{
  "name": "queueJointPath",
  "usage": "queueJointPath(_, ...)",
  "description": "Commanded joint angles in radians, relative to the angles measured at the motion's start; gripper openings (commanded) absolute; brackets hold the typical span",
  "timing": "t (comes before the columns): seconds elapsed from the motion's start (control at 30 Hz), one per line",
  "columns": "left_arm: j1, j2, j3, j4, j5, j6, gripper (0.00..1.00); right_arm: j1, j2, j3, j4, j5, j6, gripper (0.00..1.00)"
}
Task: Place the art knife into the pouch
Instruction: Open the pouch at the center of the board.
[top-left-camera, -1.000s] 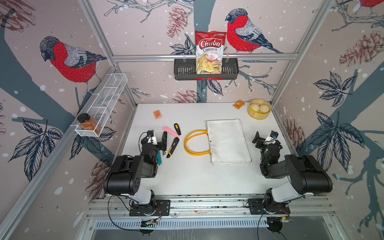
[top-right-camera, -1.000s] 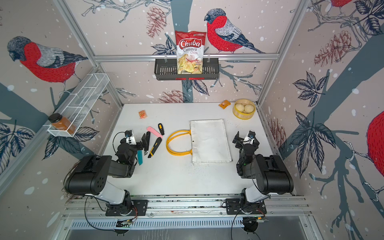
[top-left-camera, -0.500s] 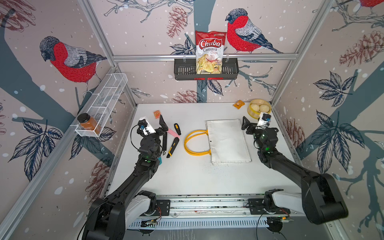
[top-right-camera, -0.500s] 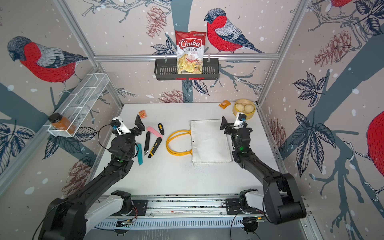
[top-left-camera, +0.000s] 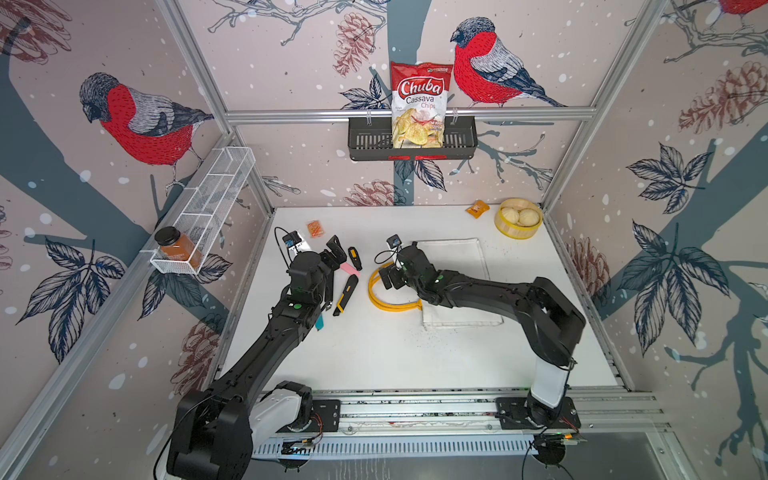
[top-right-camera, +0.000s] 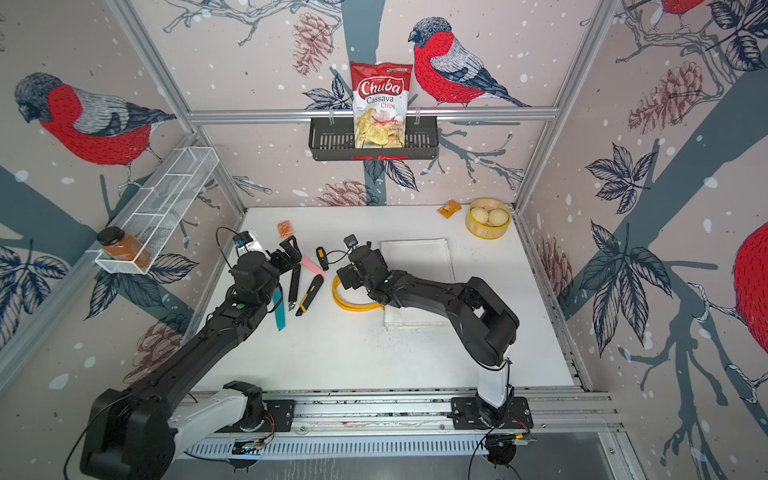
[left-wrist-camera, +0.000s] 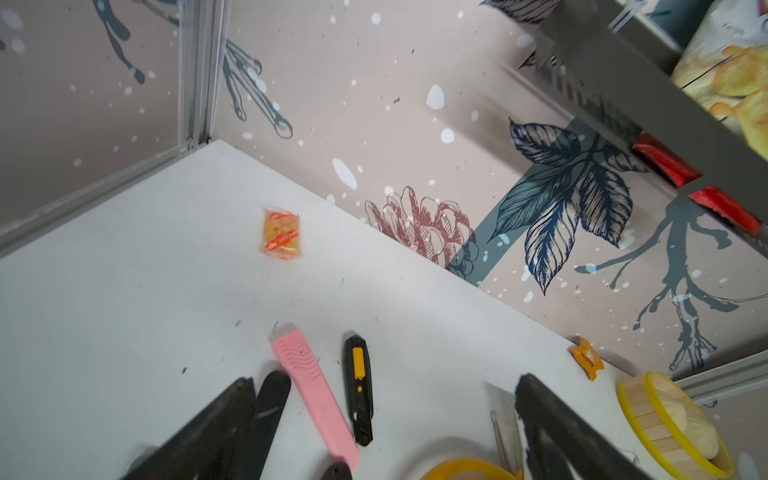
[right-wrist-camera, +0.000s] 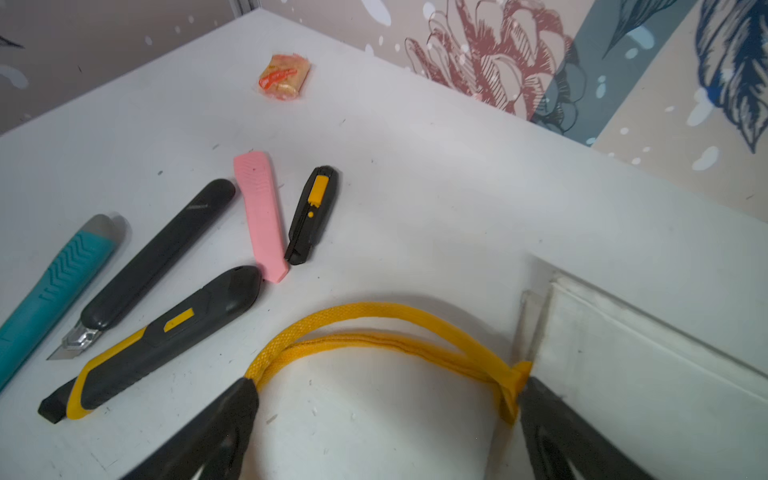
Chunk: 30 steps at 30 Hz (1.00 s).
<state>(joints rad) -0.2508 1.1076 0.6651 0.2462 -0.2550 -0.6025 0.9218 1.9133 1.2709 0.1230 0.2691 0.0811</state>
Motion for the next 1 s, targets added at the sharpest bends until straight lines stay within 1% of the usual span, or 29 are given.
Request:
queueJointPath(0.0, -0.001, 0.036, 0.039, -0.148, 0.058, -0.072, 0.98, 0.015, 0.048, 0.055, -0.075, 0.010, 0.024, 1.00)
queueJointPath(0.17, 0.000, 0.067, 0.057, -0.213, 0.118, -0.095, 0.98, 0.027, 0.069, 0.083, -0.096, -0.082, 0.032, 0.94)
queueJointPath(0.27, 0.002, 0.061, 0.053, -0.247, 0.105, -0.101, 0.97, 0.026, 0.079, 0.107, -0.121, -0.191, 0.056, 0.90)
queueJointPath(0.33, 0.005, 0.050, 0.048, -0.262, 0.092, -0.103, 0.98, 0.026, 0.094, 0.135, -0.151, -0.276, 0.067, 0.84)
queueJointPath(0.4, 0.016, 0.044, 0.046, -0.268, 0.107, -0.099, 0.98, 0.026, 0.118, 0.177, -0.202, -0.368, 0.072, 0.77)
queueJointPath(0.47, 0.032, 0.047, 0.049, -0.270, 0.139, -0.095, 0.98, 0.026, 0.146, 0.220, -0.259, -0.415, 0.080, 0.74)
queueJointPath(0.53, 0.043, 0.051, 0.052, -0.271, 0.165, -0.091, 0.98, 0.025, 0.172, 0.248, -0.307, -0.420, 0.087, 0.73)
queueJointPath(0.6, 0.047, 0.059, 0.057, -0.273, 0.177, -0.087, 0.97, 0.023, 0.179, 0.252, -0.328, -0.418, 0.100, 0.67)
queueJointPath(0.77, 0.047, 0.081, 0.066, -0.299, 0.150, -0.070, 0.97, 0.022, 0.182, 0.223, -0.329, -0.397, 0.126, 0.64)
queueJointPath(0.87, 0.048, 0.110, 0.093, -0.338, 0.145, -0.050, 0.98, 0.014, 0.192, 0.214, -0.313, -0.426, 0.134, 0.60)
queueJointPath(0.97, 0.047, 0.132, 0.115, -0.358, 0.148, -0.049, 0.98, 0.013, 0.214, 0.226, -0.311, -0.441, 0.139, 0.59)
